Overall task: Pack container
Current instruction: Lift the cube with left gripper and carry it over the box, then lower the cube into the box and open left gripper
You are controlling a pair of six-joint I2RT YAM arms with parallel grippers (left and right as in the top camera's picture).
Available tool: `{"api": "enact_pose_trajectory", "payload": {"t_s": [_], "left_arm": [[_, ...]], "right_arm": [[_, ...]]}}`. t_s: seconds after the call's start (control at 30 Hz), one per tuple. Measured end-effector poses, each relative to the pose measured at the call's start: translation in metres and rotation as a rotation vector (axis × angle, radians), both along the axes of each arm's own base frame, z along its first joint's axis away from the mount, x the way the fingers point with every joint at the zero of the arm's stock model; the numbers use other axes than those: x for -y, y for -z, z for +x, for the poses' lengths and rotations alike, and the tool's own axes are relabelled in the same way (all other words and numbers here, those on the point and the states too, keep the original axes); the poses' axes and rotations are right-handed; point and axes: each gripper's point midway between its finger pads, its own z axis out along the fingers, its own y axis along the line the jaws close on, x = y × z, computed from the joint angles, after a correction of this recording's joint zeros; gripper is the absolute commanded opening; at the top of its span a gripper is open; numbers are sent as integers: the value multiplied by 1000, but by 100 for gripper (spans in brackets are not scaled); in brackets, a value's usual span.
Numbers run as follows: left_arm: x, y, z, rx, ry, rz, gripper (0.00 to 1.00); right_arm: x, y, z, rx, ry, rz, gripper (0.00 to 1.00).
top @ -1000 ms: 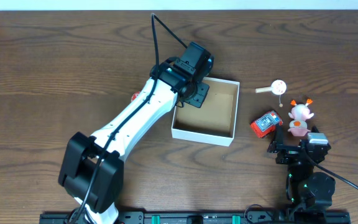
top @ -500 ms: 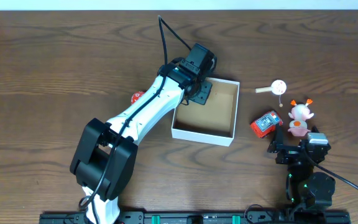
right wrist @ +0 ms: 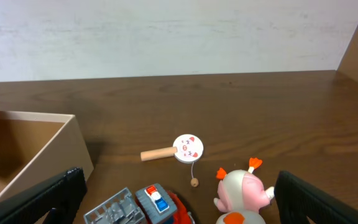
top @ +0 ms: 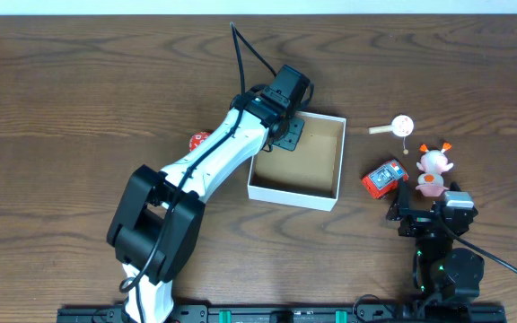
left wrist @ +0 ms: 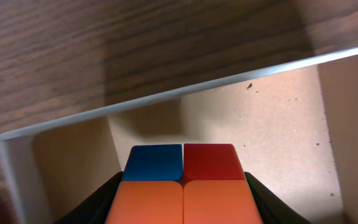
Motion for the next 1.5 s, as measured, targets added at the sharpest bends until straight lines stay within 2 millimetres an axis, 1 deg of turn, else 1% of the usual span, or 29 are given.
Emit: {"api": "enact_pose_trajectory", "payload": {"t_s": [0.07, 0.13, 0.2, 0.4, 0.57, 0.63, 0.7, 0.73, 0.77, 0.8, 0.83, 0.87, 0.97, 1.0, 1.03, 1.1, 1.17, 1.27, 1.37, 1.5], "left_arm": [[0, 5, 0, -10, -4, 4, 66], [0, 6, 0, -10, 1, 7, 68], [0, 6, 0, -10, -1, 7, 73], [-3, 6, 2, 2, -11, 24, 73], [-8, 3, 8, 29, -26, 52, 73], [-7, -5, 13, 52, -31, 50, 72], [-2, -19, 22, 86, -34, 32, 71], [1, -31, 27, 112, -36, 15, 68], [2, -38, 29, 127, -38, 6, 66], [4, -51, 33, 153, -40, -11, 63], [6, -62, 35, 174, -41, -24, 59], [7, -75, 37, 197, -44, -40, 50], [6, -110, 37, 257, -50, -80, 31], [4, -119, 36, 270, -49, -84, 27], [3, -122, 34, 269, -51, -85, 27], [-1, -125, 28, 255, -52, -76, 12], [-4, -120, 22, 226, -47, -59, 6], [-8, -113, 12, 177, -36, -39, 6], [-7, -111, 10, 166, -30, -44, 6], [4, -110, 11, 158, -8, -89, 6]], "right_arm": [[0, 0, 0, 0, 0, 0, 99], [0, 0, 0, 0, 0, 0, 99], [0, 0, 0, 0, 0, 0, 99], [0, 0, 0, 0, 0, 0, 99], [0, 0, 0, 0, 0, 0, 99], [0, 0, 0, 0, 0, 0, 99], [0, 0, 0, 0, 0, 0, 99], [0, 0, 0, 0, 0, 0, 99], [0, 0, 0, 0, 0, 0, 99], [0, 0, 0, 0, 0, 0, 99], [0, 0, 0, 0, 0, 0, 99], [0, 0, 0, 0, 0, 0, 99], [0, 0, 0, 0, 0, 0, 99], [0, 0, 0, 0, 0, 0, 99], [0, 0, 0, 0, 0, 0, 99], [0, 0, 0, 0, 0, 0, 99], [0, 0, 0, 0, 0, 0, 99], [0, 0, 0, 0, 0, 0, 99], [0, 0, 0, 0, 0, 0, 99], [0, 0, 0, 0, 0, 0, 99]]}}
